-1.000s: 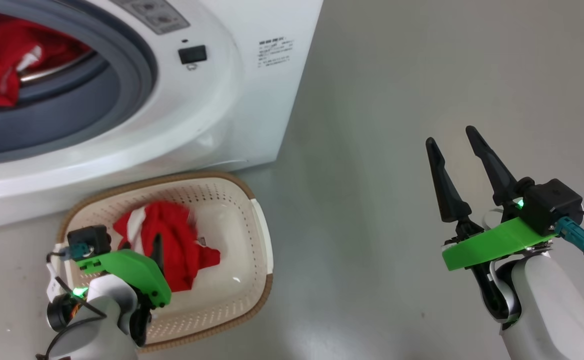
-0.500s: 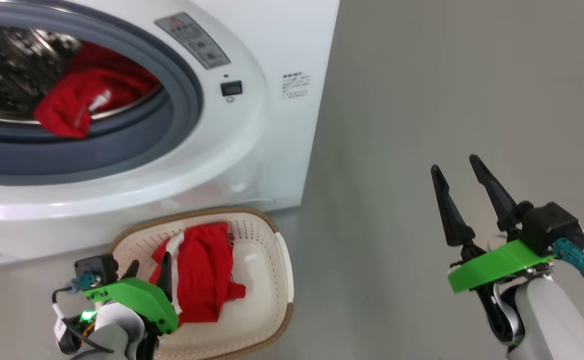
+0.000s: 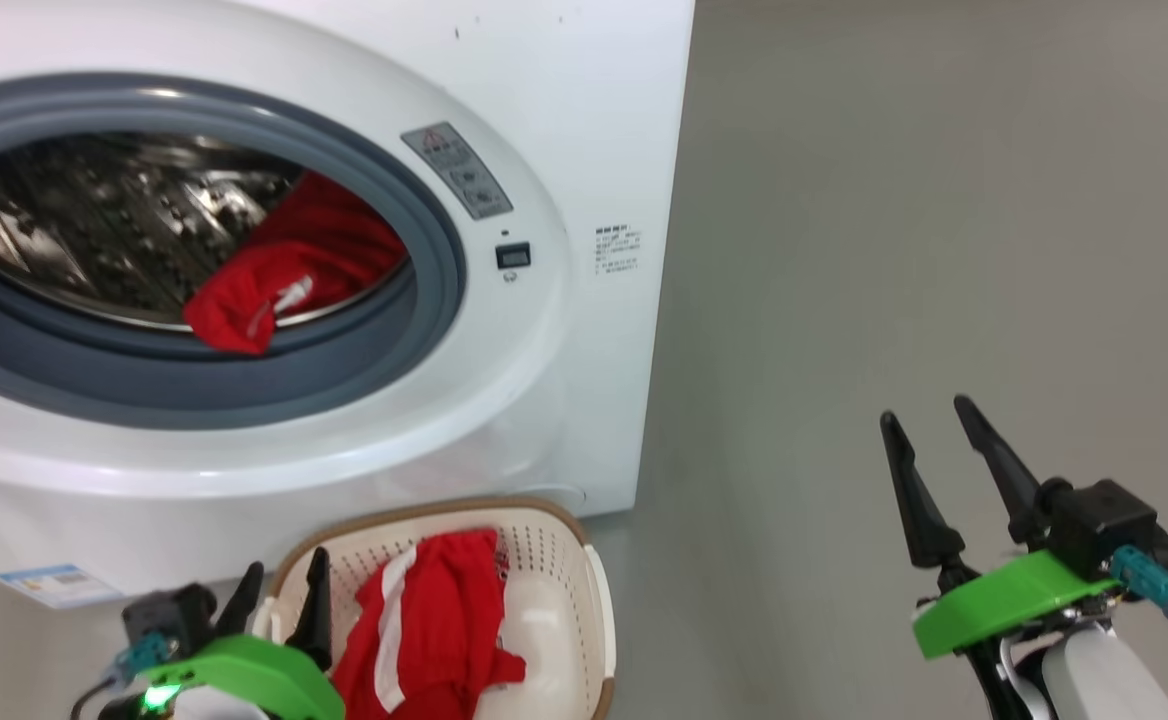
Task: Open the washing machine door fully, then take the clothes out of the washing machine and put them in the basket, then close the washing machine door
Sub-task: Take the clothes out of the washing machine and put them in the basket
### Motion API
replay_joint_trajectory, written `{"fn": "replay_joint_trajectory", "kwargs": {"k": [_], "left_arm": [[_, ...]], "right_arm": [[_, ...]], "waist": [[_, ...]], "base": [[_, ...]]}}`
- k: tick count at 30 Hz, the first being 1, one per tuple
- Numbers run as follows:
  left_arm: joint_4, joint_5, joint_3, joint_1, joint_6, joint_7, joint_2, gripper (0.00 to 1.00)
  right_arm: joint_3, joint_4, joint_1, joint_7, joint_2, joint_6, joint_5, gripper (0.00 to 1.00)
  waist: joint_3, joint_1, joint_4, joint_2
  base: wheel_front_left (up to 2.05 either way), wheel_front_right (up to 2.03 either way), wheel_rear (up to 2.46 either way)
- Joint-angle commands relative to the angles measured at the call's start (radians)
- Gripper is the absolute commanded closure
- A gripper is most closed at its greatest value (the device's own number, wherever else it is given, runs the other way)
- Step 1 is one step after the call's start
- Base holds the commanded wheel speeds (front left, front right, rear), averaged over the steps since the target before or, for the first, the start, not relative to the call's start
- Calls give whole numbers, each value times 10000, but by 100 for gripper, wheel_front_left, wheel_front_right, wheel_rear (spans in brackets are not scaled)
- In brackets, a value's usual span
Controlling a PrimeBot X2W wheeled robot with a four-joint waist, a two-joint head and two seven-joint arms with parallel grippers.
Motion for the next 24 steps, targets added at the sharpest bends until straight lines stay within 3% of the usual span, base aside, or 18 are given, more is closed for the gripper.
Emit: {"fn": "replay_joint_trajectory", "kwargs": {"k": [1, 14, 24], "left_arm": [[-577, 179, 489, 269, 120, -123, 302, 0], [-4137, 1421, 1639, 2215, 77, -123, 174, 0], [-5793, 1884, 2214, 3339, -42, -124, -205, 0]], "right_arm": [[158, -222, 90, -65, -54, 65, -84, 0], [12, -402, 902, -65, -61, 65, -201, 0], [-42, -790, 1392, -65, -3, 65, -248, 0]], "waist": [[-604, -1, 55, 0], [-1478, -1, 24, 0], [-1850, -1, 58, 0]], "base": [[0, 0, 0], [0, 0, 0], [0, 0, 0]]}}
